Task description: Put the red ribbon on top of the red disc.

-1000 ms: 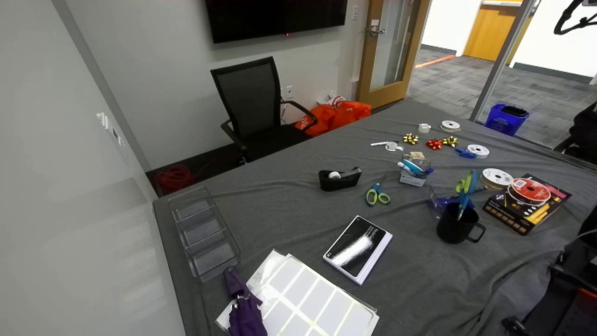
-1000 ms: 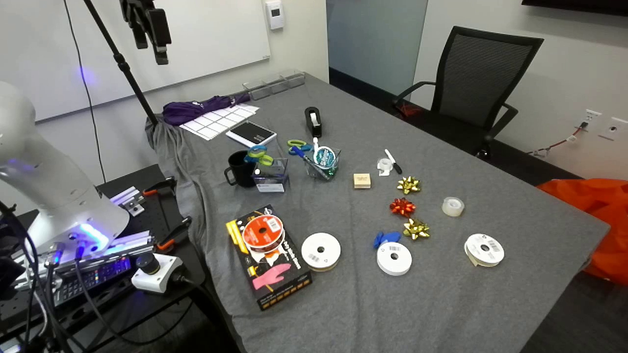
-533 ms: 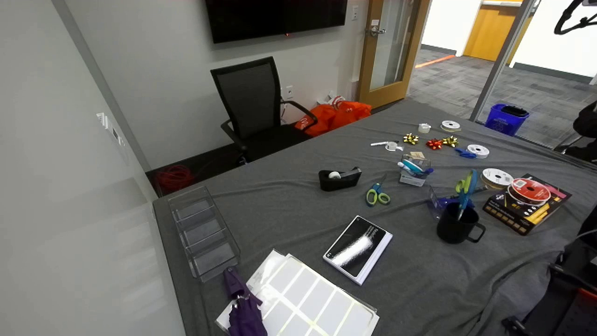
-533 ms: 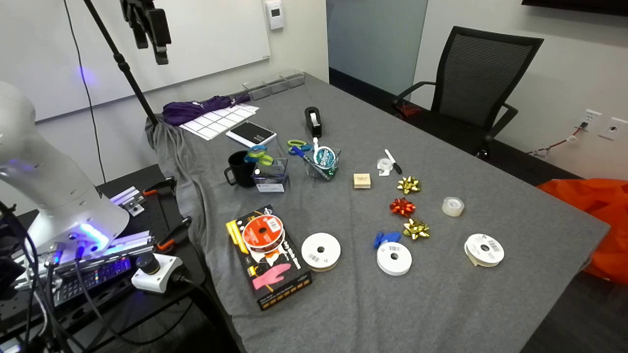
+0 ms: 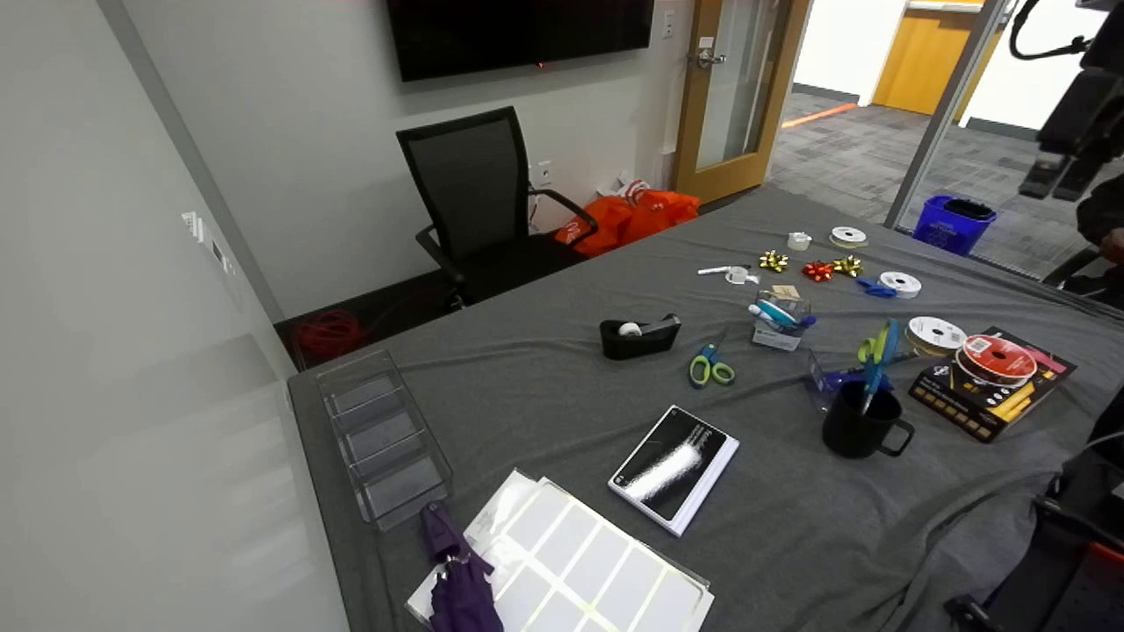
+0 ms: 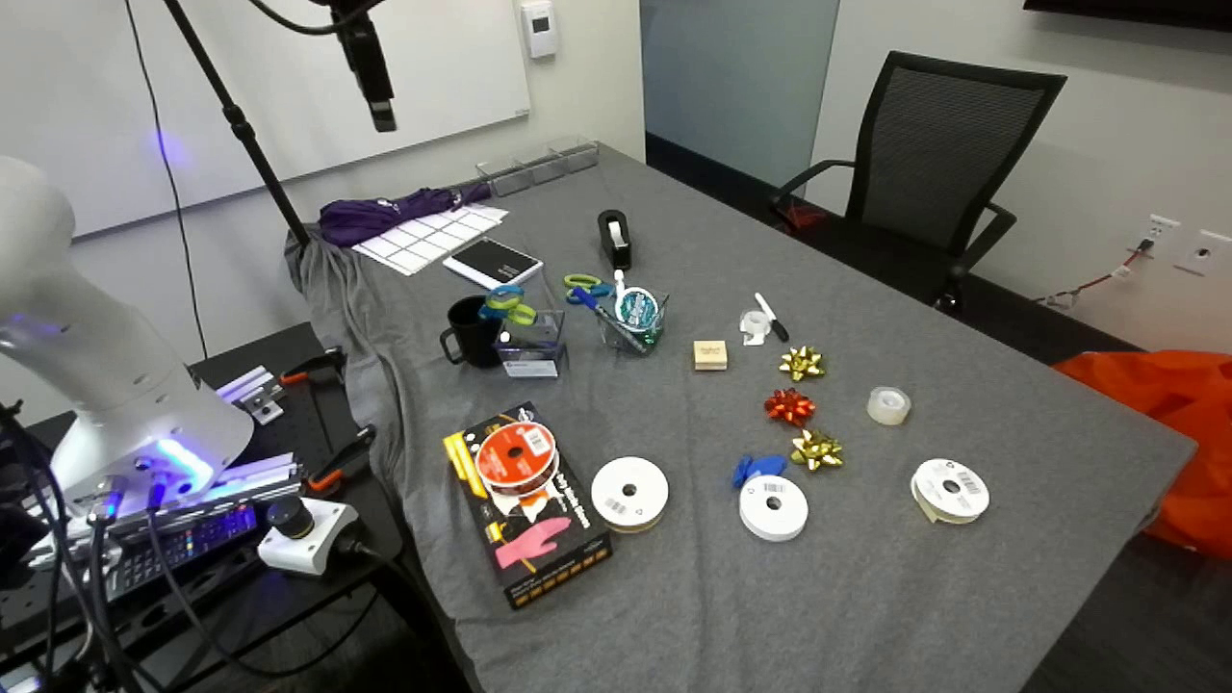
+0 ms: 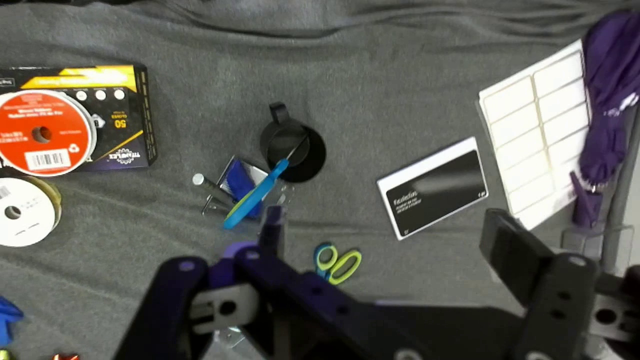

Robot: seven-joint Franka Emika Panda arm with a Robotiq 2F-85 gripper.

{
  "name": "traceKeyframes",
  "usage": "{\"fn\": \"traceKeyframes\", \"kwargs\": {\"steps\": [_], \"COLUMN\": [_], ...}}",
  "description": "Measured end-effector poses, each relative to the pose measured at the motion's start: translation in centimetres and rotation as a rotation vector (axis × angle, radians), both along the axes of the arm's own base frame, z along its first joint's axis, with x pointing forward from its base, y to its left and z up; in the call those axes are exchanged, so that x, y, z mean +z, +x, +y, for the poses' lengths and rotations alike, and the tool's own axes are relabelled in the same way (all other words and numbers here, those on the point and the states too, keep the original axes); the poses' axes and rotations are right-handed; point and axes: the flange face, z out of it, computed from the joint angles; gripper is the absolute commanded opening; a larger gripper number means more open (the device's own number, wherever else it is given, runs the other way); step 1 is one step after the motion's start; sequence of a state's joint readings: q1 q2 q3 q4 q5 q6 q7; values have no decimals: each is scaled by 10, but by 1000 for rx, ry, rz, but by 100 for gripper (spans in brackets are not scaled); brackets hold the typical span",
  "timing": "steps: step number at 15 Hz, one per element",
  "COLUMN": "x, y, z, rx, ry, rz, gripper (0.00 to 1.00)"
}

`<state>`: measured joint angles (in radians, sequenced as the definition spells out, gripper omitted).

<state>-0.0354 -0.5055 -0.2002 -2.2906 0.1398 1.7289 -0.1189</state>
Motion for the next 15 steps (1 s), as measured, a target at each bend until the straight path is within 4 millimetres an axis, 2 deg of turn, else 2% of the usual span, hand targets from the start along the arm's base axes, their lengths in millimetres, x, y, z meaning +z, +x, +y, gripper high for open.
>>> {"fn": "traceKeyframes", "kwargs": {"steps": [4, 10, 12, 15], "x": [-24, -62, -69, -69], "y": [38, 80, 90, 95], "z": [-39, -111, -122, -124], "rx": [-173, -460, -505, -517], "ry": [-36, -155, -168, -171], "rz": [-96, -135, -120, -119], "gripper": [100, 100, 100, 100]}}
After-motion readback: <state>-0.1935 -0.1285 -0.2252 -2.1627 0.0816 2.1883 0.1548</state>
